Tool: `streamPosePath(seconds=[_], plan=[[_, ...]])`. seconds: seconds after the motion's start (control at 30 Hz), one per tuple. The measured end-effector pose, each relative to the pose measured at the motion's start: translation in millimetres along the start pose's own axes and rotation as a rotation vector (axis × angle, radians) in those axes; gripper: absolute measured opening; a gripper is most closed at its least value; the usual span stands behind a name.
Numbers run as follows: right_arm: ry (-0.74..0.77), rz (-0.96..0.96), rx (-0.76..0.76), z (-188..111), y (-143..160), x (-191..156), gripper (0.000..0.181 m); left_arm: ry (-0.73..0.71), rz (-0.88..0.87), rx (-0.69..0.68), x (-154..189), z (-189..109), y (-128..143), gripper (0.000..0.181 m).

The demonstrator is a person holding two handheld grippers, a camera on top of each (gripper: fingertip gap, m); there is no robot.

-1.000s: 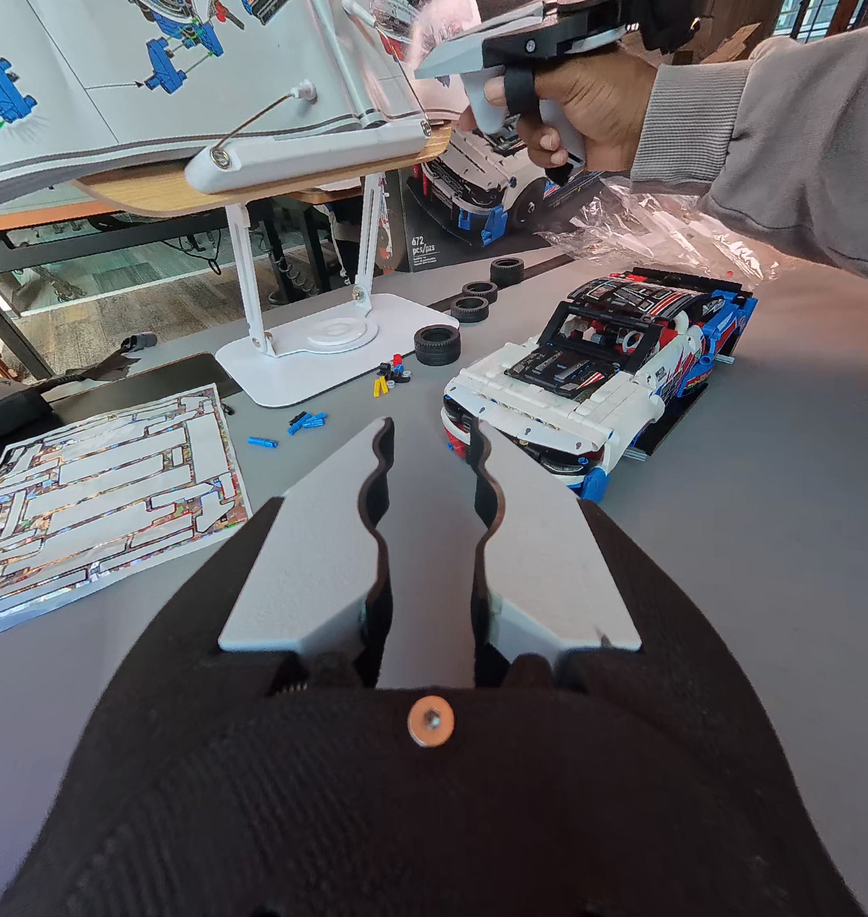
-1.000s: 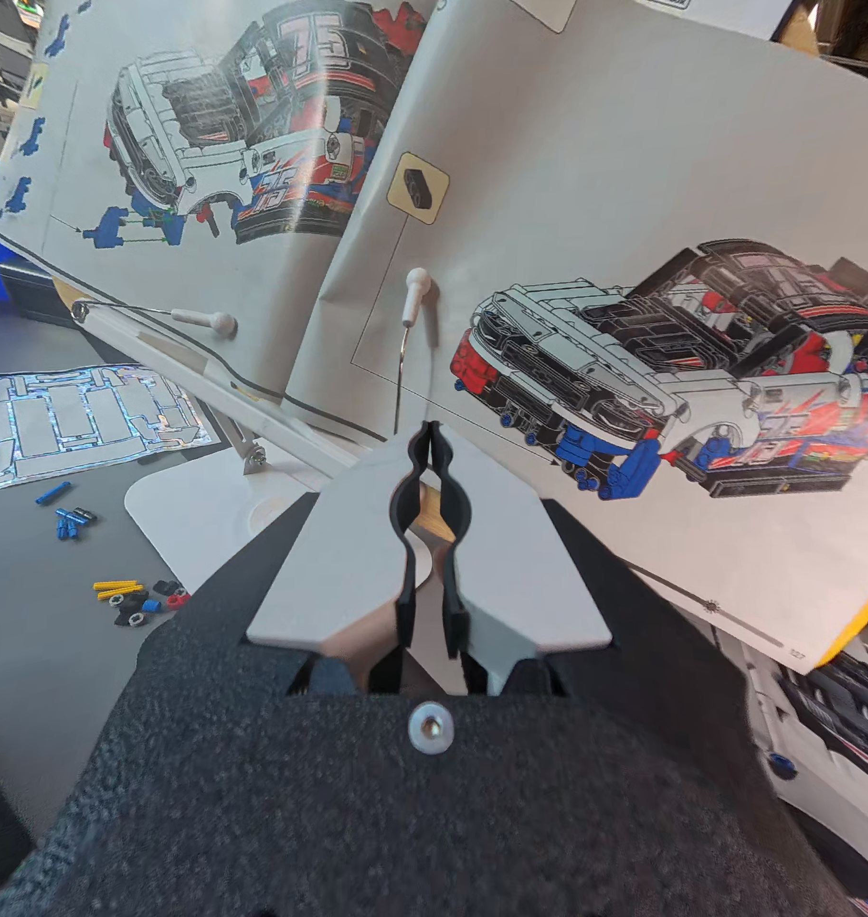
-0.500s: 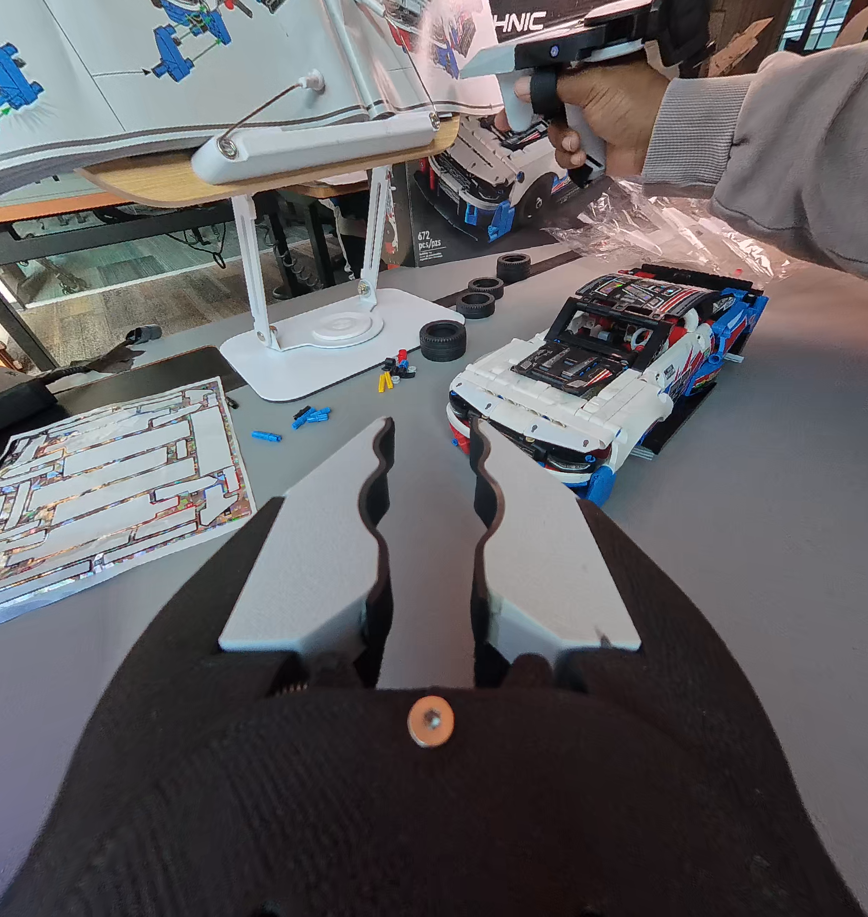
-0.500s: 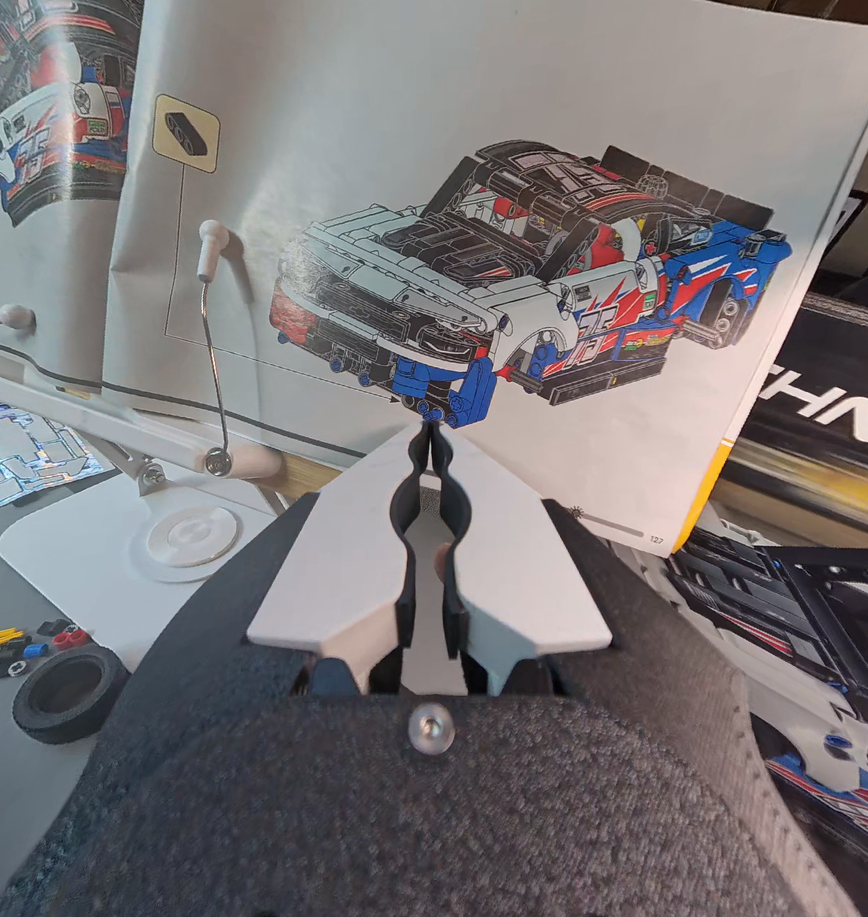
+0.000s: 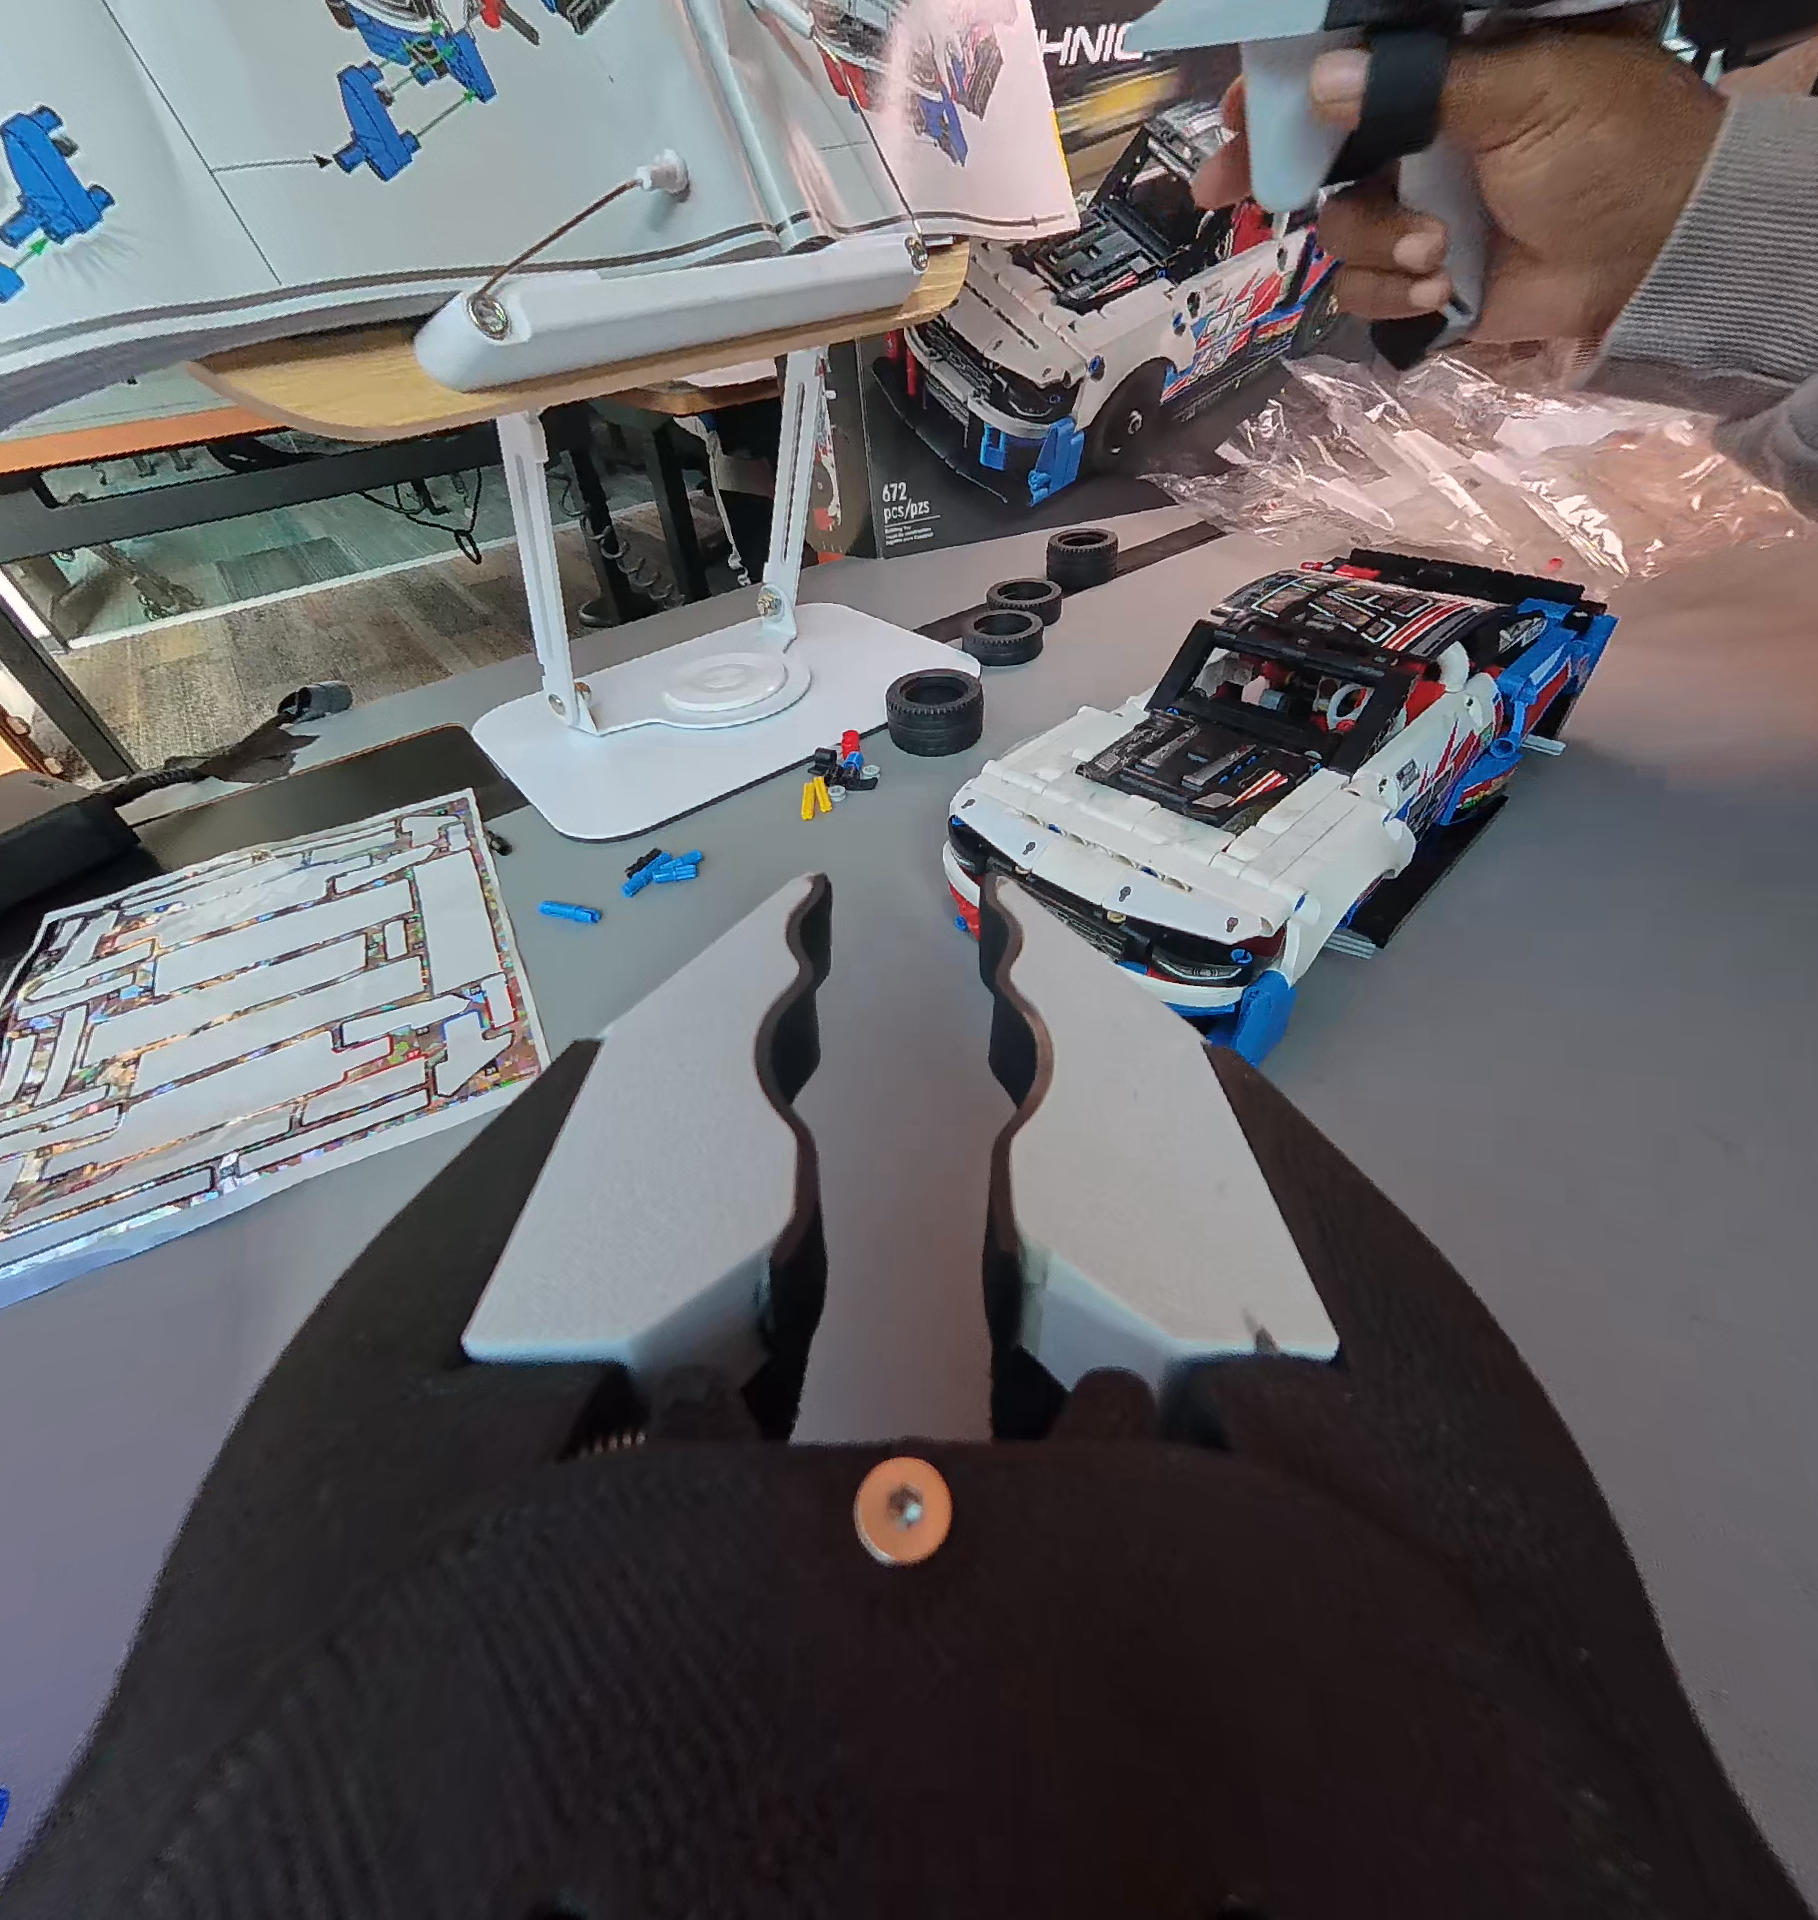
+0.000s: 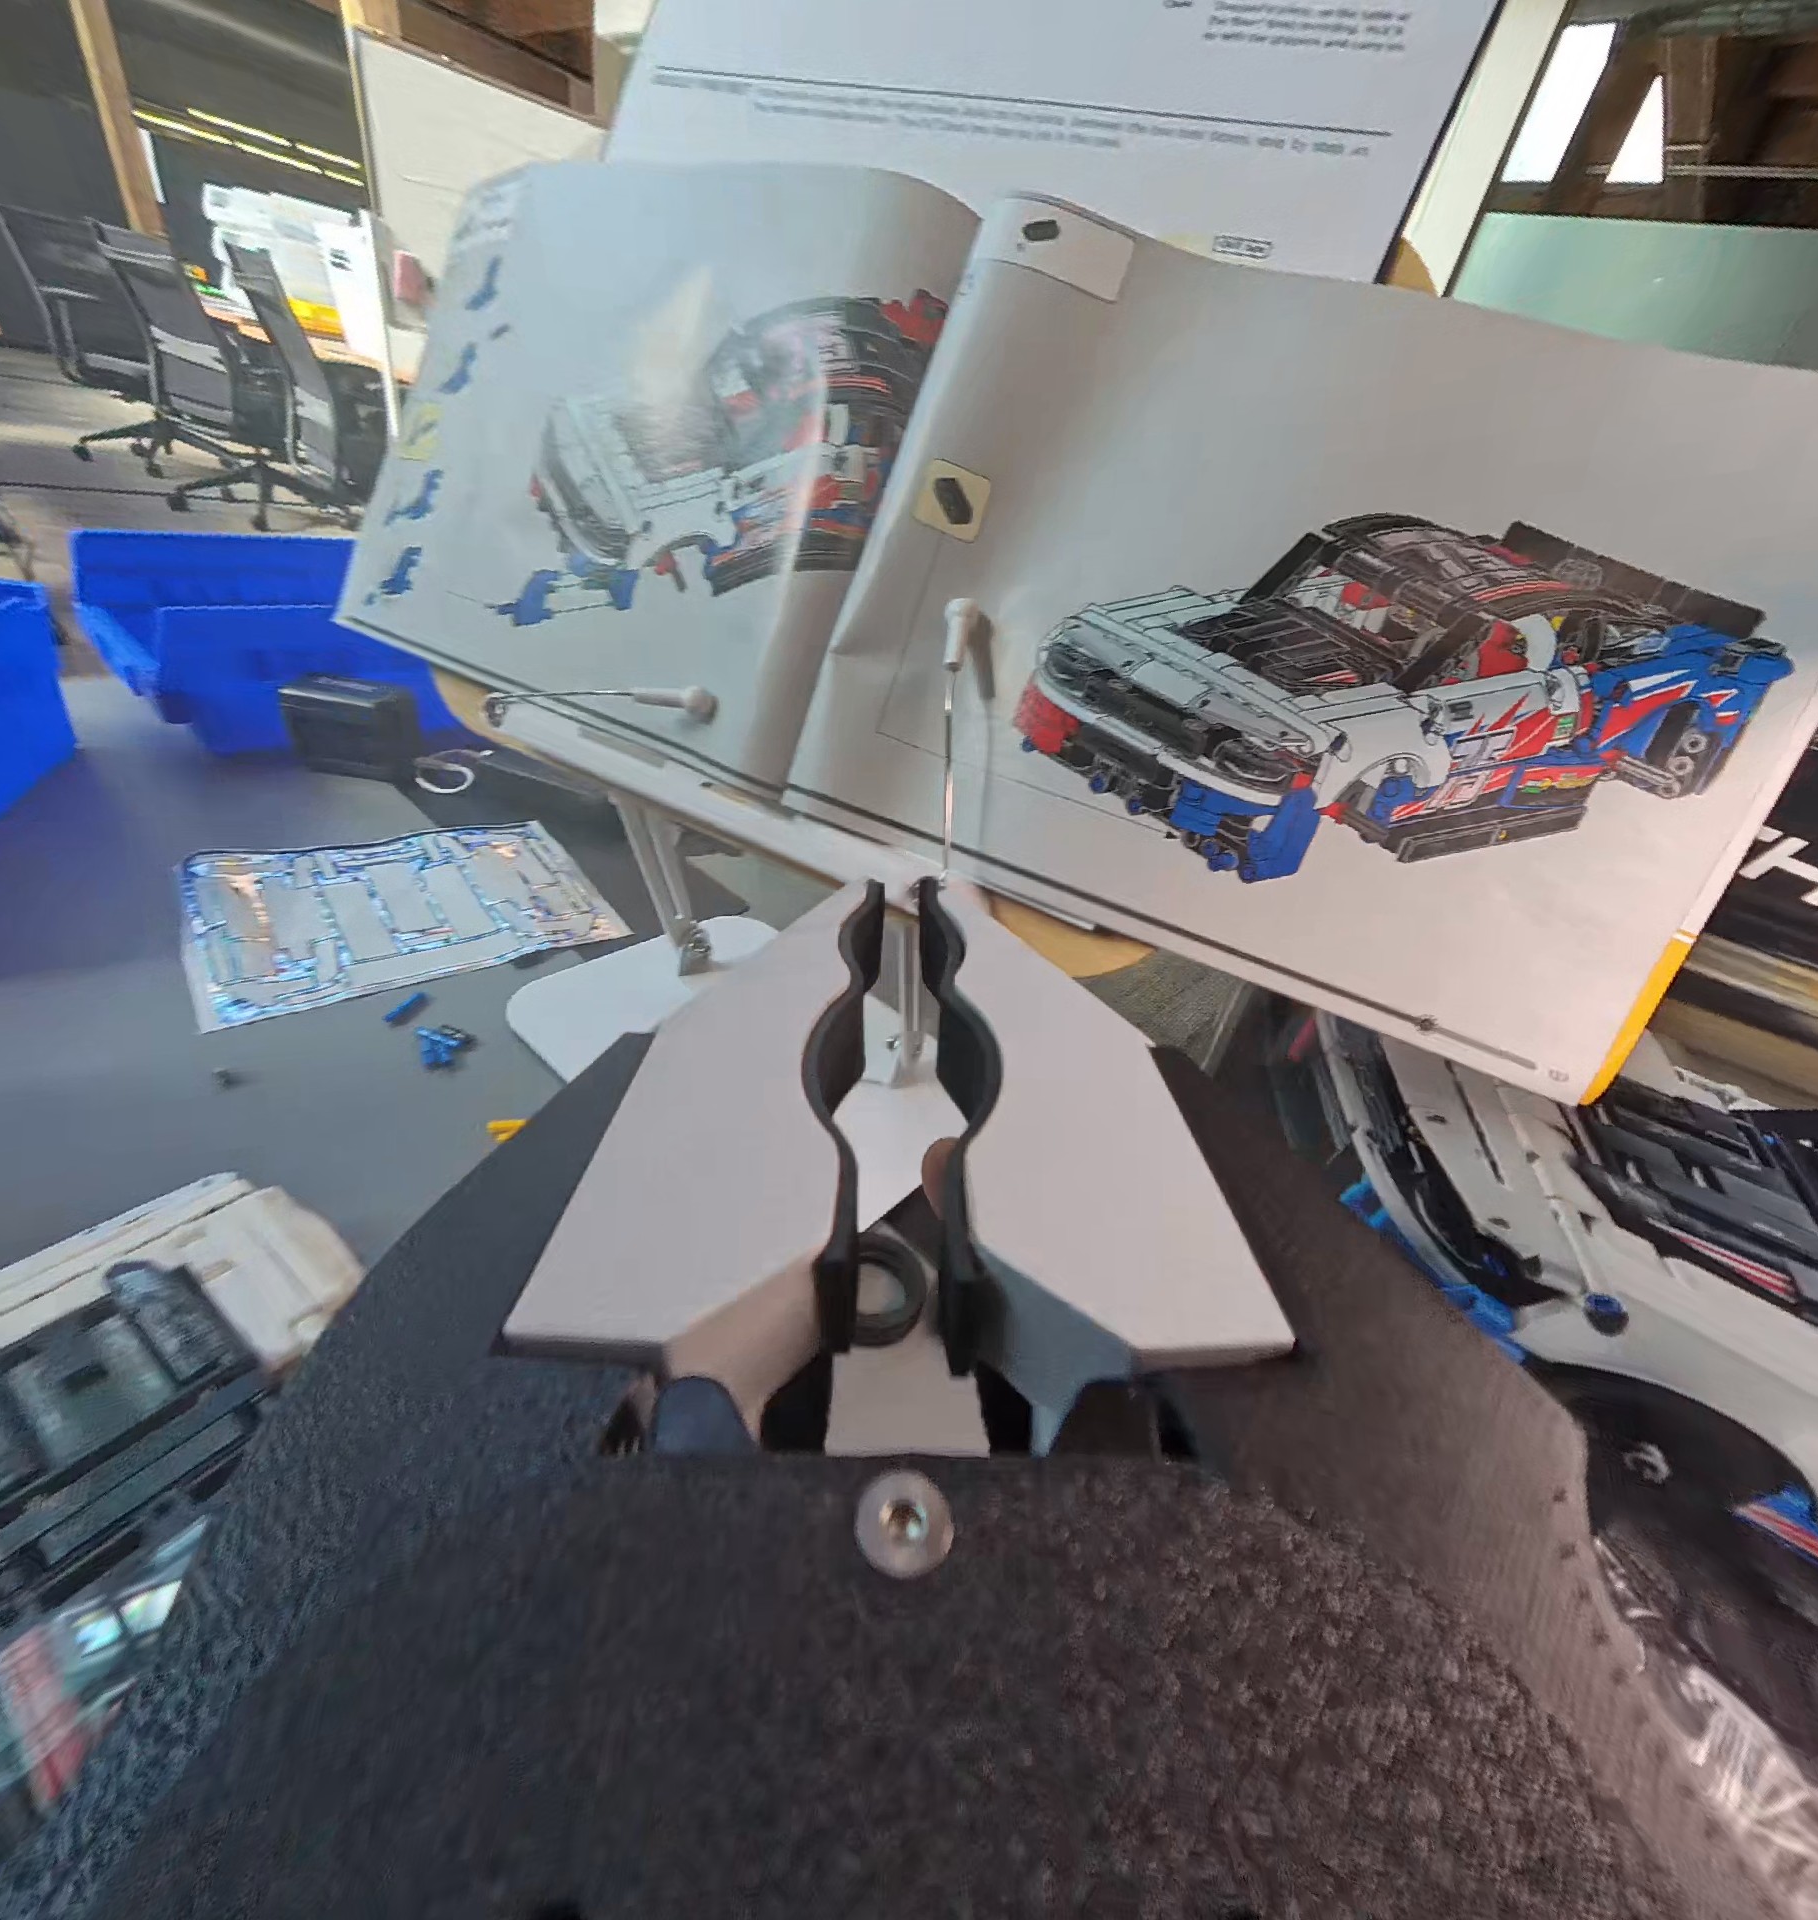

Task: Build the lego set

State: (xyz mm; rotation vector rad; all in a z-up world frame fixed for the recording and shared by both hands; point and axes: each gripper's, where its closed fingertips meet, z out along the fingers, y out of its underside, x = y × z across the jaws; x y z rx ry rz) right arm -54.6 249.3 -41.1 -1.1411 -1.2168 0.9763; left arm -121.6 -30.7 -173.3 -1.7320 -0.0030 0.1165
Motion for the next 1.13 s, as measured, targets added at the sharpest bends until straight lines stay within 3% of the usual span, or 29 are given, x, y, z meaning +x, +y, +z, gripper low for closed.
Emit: streamPosePath(seconds=[0.03, 0.23, 0.37, 0.6, 0.73, 0.83, 0.97, 1.03, 1.13], plan=[[-0.027, 0.008, -0.005, -14, 0, -13, 0.007, 0.002, 0.001, 0.002, 1, -1, -1, 0.026], [-0.106, 0.115, -0.022, -97, 11, -74, 0.022, 0.024, 0.016, 0.004, 9, 0, -3, 0.024], [-0.099, 0.154, -0.032, -132, 29, -103, 0.034, 0.027, 0.027, 0.006, 12, -1, -5, 0.024], [-0.079, 0.055, 0.036, -146, 52, -130, 0.035, 0.01, 0.041, 0.02, 14, -5, -11, 0.024], [-0.113, -0.001, 0.015, -145, 61, -143, 0.033, -0.013, 0.002, 0.073, 5, -26, -39, 0.024], [-0.106, -0.047, -0.01, -144, 66, -142, 0.031, -0.089, 0.022, -0.012, -32, -61, -59, 0.024], [-0.107, 0.014, 0.011, -146, 66, -133, 0.026, -0.339, 0.094, -0.158, -133, -139, -85, 0.025], [-0.1, 0.023, 0.002, -147, 71, -129, 0.023, -0.39, 0.07, -0.338, -182, -171, -71, 0.025], [-0.083, 0.018, -0.006, -147, 74, -126, 0.019, -0.368, -0.012, -0.638, -241, -203, -22, 0.025]])
